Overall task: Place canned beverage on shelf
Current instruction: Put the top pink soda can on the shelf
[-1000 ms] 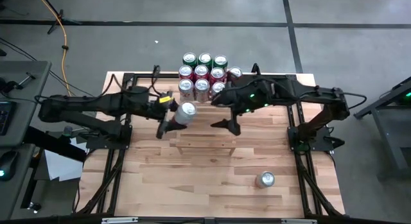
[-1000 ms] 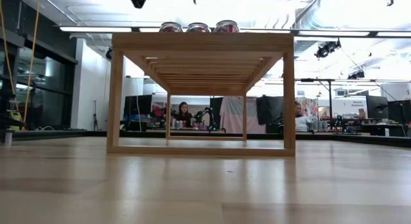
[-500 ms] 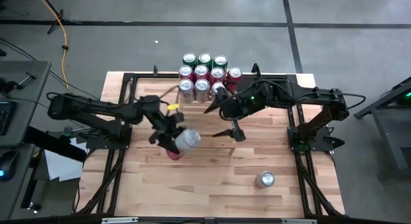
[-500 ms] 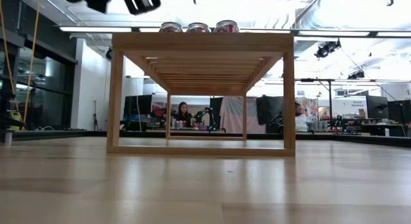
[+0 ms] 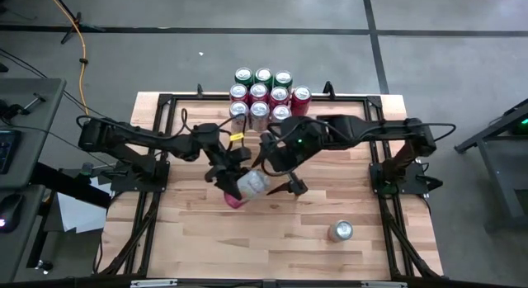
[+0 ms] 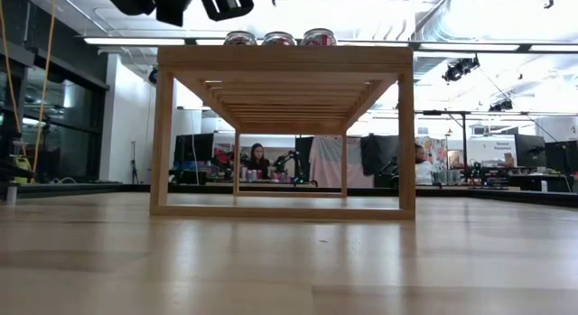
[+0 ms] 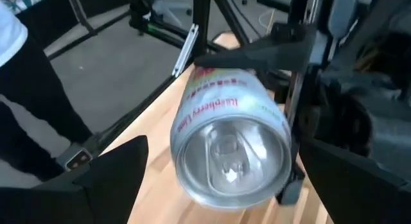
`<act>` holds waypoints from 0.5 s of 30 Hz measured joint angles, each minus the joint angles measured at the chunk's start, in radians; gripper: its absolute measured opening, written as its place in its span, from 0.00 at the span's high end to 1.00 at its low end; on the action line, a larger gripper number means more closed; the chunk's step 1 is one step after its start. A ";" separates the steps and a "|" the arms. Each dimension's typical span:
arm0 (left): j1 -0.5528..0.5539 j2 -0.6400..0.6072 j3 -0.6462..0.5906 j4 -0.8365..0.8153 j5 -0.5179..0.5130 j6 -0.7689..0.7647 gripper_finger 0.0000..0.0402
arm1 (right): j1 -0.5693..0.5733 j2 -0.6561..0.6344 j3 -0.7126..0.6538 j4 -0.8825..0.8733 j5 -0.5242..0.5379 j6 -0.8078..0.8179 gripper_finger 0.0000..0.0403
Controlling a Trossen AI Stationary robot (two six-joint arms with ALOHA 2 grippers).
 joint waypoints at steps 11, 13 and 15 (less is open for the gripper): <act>0.045 0.000 0.002 -0.003 0.010 0.010 0.32 | 0.000 0.034 0.000 0.046 -0.007 -0.060 0.05; 0.051 0.001 0.002 -0.003 0.011 0.018 0.32 | 0.000 0.038 0.000 0.052 -0.005 -0.059 0.08; 0.053 0.000 0.002 -0.005 0.011 0.025 0.32 | -0.001 0.041 0.001 0.054 -0.004 -0.059 0.11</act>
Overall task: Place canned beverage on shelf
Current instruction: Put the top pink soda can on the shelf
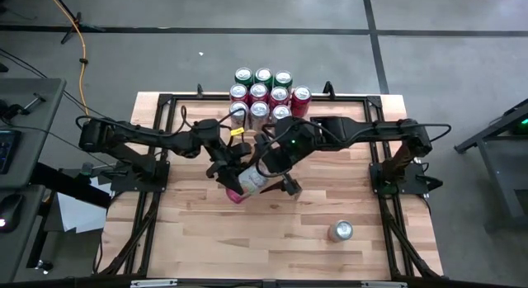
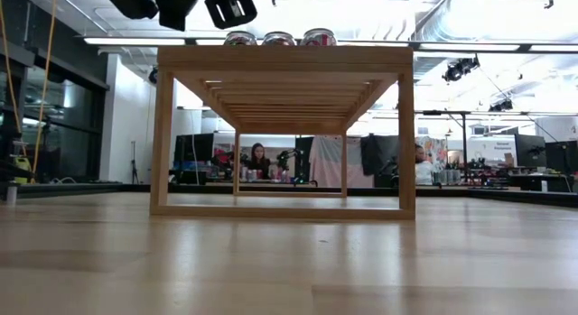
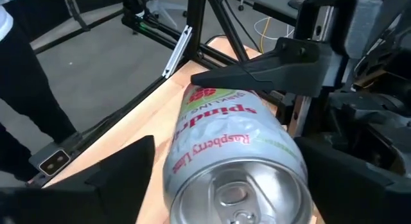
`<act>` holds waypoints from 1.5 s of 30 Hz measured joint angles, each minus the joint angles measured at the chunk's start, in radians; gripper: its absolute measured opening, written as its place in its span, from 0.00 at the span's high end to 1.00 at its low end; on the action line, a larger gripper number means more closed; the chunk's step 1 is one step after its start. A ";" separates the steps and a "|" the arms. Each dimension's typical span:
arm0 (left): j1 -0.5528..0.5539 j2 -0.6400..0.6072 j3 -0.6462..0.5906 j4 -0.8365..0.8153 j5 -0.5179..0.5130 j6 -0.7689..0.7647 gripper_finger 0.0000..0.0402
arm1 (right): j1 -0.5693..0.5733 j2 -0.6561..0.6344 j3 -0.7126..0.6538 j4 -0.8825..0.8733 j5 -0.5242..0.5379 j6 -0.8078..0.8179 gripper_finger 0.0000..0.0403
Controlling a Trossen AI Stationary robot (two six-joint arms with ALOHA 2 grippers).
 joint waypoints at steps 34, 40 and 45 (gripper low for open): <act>0.160 -0.244 0.024 -0.089 -0.101 -0.066 0.04 | 0.006 -0.160 0.030 -0.647 0.167 0.314 0.31; 0.106 -0.399 0.207 -0.664 -0.500 0.557 0.04 | -0.031 -0.104 0.207 -0.719 0.331 0.505 0.31; 0.021 -0.414 0.367 -1.052 -1.004 0.974 0.04 | -0.070 0.021 0.403 -0.826 0.334 0.648 0.31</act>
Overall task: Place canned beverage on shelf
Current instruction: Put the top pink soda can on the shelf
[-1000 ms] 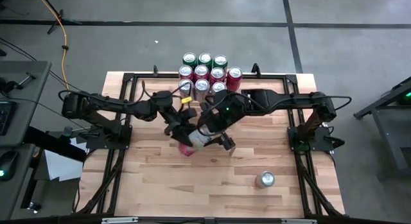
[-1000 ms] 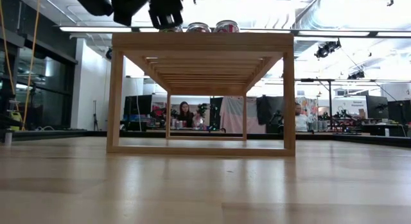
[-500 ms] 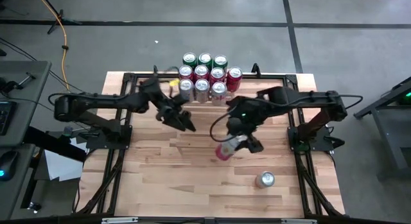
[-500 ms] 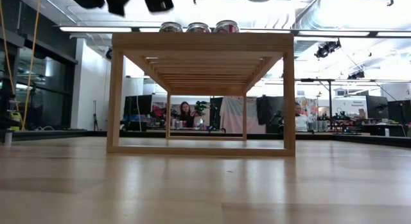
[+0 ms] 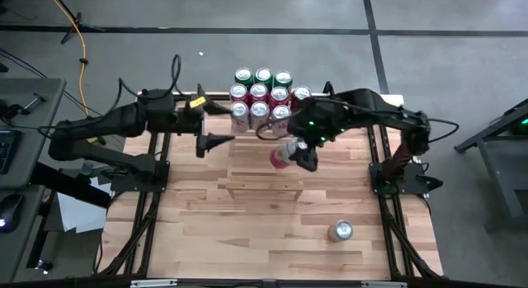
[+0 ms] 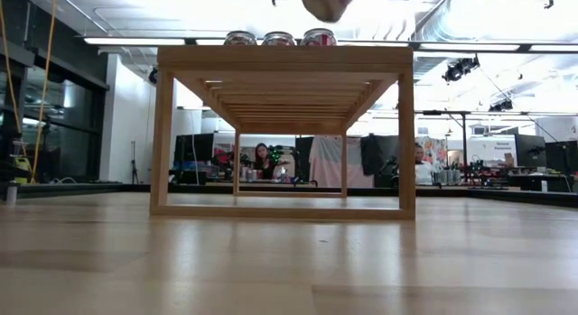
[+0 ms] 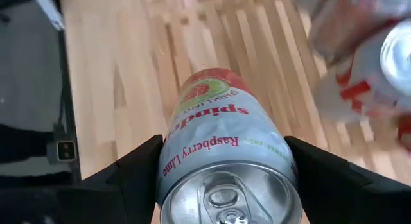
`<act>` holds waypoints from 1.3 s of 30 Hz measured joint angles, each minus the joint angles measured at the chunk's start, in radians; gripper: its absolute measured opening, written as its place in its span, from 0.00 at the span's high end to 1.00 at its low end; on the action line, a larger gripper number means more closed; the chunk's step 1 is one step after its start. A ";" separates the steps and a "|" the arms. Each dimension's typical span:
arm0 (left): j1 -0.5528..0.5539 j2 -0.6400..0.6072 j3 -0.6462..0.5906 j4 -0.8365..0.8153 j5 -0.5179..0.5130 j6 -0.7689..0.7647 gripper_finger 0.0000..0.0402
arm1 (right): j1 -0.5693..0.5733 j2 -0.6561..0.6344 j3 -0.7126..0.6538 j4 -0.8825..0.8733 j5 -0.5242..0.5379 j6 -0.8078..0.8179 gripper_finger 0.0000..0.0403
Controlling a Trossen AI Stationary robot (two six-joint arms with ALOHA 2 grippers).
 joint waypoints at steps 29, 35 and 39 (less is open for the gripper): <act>-0.192 0.219 -0.246 0.396 -0.132 -0.064 0.04 | -0.054 0.219 0.093 -0.061 -0.013 -0.047 0.31; -0.202 0.338 -0.245 0.500 -0.139 -0.055 0.04 | -0.052 0.219 0.093 -0.056 -0.016 -0.057 0.31; -0.195 0.391 -0.244 0.579 -0.163 -0.061 0.04 | -0.052 0.218 0.093 -0.053 -0.018 -0.064 0.31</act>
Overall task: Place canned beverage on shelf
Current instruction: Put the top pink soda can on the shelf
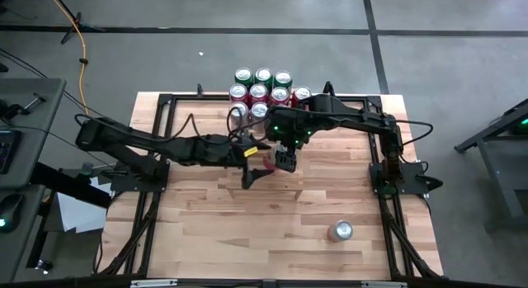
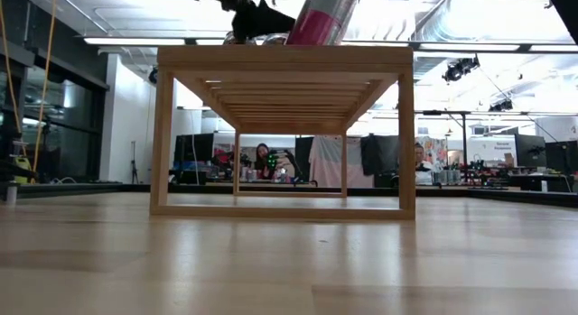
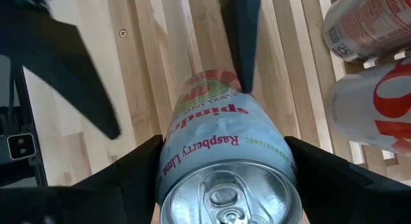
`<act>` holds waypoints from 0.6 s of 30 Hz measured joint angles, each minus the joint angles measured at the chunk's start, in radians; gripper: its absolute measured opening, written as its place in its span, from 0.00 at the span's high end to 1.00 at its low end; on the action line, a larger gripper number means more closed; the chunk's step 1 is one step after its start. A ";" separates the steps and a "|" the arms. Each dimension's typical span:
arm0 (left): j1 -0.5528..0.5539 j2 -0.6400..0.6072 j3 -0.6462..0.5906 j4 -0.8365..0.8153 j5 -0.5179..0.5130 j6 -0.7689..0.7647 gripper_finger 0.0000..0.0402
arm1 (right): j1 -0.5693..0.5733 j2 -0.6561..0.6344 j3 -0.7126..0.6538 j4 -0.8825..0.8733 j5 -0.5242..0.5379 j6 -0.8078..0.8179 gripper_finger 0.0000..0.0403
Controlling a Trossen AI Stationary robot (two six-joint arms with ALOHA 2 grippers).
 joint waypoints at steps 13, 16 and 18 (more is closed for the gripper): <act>0.037 0.126 -0.001 0.094 0.010 -0.072 0.04 | 0.000 -0.001 0.000 0.035 -0.017 -0.004 0.31; 0.037 0.135 -0.002 0.090 0.011 -0.065 0.06 | 0.000 -0.001 0.000 0.035 -0.017 -0.008 0.31; 0.035 0.134 -0.002 0.090 0.010 -0.064 0.10 | 0.000 -0.001 0.000 0.035 -0.018 -0.018 0.31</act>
